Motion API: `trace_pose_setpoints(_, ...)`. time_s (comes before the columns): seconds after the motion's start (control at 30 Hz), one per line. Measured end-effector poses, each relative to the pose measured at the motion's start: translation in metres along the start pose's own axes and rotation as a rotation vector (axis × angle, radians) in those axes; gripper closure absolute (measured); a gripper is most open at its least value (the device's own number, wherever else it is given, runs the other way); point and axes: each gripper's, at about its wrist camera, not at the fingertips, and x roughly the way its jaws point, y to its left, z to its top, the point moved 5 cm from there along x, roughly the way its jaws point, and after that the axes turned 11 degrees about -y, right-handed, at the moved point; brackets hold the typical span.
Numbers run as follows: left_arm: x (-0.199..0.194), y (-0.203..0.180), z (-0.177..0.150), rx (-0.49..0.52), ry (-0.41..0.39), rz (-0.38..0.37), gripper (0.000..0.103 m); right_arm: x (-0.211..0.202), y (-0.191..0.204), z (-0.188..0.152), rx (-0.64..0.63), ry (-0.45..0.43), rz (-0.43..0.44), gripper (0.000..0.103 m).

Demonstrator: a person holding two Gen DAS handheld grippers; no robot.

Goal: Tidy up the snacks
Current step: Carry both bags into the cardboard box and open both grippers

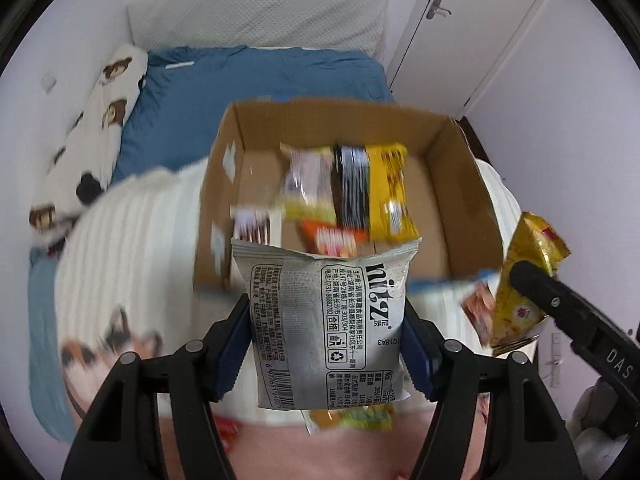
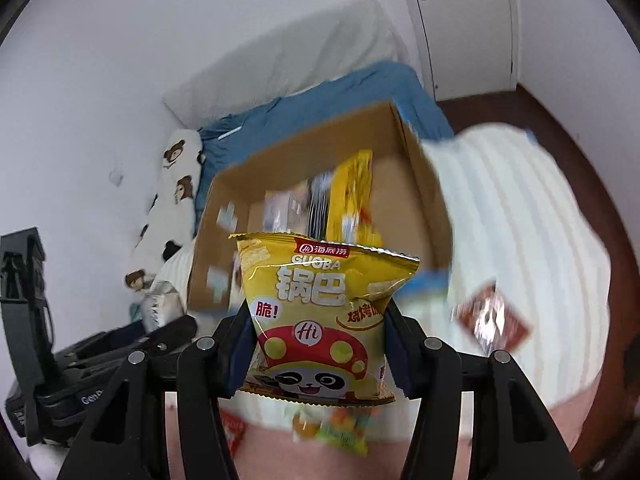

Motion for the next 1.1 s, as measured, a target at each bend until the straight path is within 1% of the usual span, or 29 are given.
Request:
trace_pose_setpoints(0.07, 0.016, 0.002, 0.022, 0.007, 0.021, 0.009, 0.038, 0.019, -0.002, 0.022, -0.001, 0.016, -0.020, 0.044)
trace_pose_setpoints(0.13, 0.037, 0.007, 0.042, 0.012, 0.044, 0.036, 0.038, 0.041, -0.008, 0.041, -0.002, 0.035, -0.057, 0.044)
trace_pose_setpoints(0.2, 0.054, 0.013, 0.054, 0.026, 0.064, 0.051, 0.038, 0.060, -0.011, 0.051, -0.008, 0.057, -0.090, 0.044)
trace_pose_setpoints(0.27, 0.073, 0.021, 0.072, 0.047, 0.079, 0.089, 0.038, 0.082, -0.018, 0.057, -0.019, 0.093, -0.127, 0.044)
trace_pose_setpoints(0.33, 0.096, 0.030, 0.084, 0.059, 0.103, 0.114, 0.038, 0.102, -0.024, 0.058, -0.021, 0.129, -0.153, 0.044)
trace_pose_setpoints(0.43, 0.125, 0.040, 0.093, 0.065, 0.142, 0.137, 0.038, 0.124, -0.034, 0.053, -0.011, 0.170, -0.180, 0.044)
trace_pose_setpoints(0.57, 0.158, 0.050, 0.105, 0.085, 0.174, 0.177, 0.038, 0.142, -0.044, 0.042, -0.003, 0.207, -0.203, 0.044)
trace_pose_setpoints(0.6, 0.164, 0.051, 0.106, 0.096, 0.180, 0.182, 0.038, 0.143, -0.045, 0.040, -0.008, 0.212, -0.211, 0.044)
trace_pose_setpoints(0.7, 0.182, 0.053, 0.102, 0.108, 0.238, 0.174, 0.037, 0.151, -0.048, 0.036, -0.044, 0.239, -0.242, 0.043)
trace_pose_setpoints(0.73, 0.188, 0.055, 0.100, 0.105, 0.257, 0.181, 0.037, 0.154, -0.050, 0.033, -0.046, 0.267, -0.255, 0.042)
trace_pose_setpoints(0.77, 0.193, 0.056, 0.099, 0.101, 0.270, 0.177, 0.037, 0.157, -0.051, 0.031, -0.044, 0.286, -0.262, 0.038)
trace_pose_setpoints(0.8, 0.196, 0.057, 0.098, 0.091, 0.280, 0.172, 0.037, 0.160, -0.053, 0.028, -0.044, 0.306, -0.272, 0.024)
trace_pose_setpoints(0.83, 0.199, 0.059, 0.097, 0.077, 0.284, 0.169, 0.033, 0.162, -0.053, 0.028, -0.046, 0.313, -0.268, 0.017)
trace_pose_setpoints(0.87, 0.199, 0.060, 0.096, 0.070, 0.288, 0.164, 0.024, 0.164, -0.051, 0.027, -0.047, 0.318, -0.253, 0.015)
trace_pose_setpoints(0.9, 0.199, 0.060, 0.096, 0.063, 0.288, 0.156, 0.019, 0.163, -0.049, 0.025, -0.051, 0.321, -0.253, 0.011)
trace_pose_setpoints(0.93, 0.199, 0.060, 0.096, 0.059, 0.286, 0.151, 0.012, 0.163, -0.046, 0.025, -0.062, 0.321, -0.255, 0.009)
trace_pose_setpoints(1.1, 0.188, 0.060, 0.091, 0.018, 0.281, 0.119, 0.012, 0.162, -0.036, 0.024, -0.089, 0.323, -0.251, 0.008)
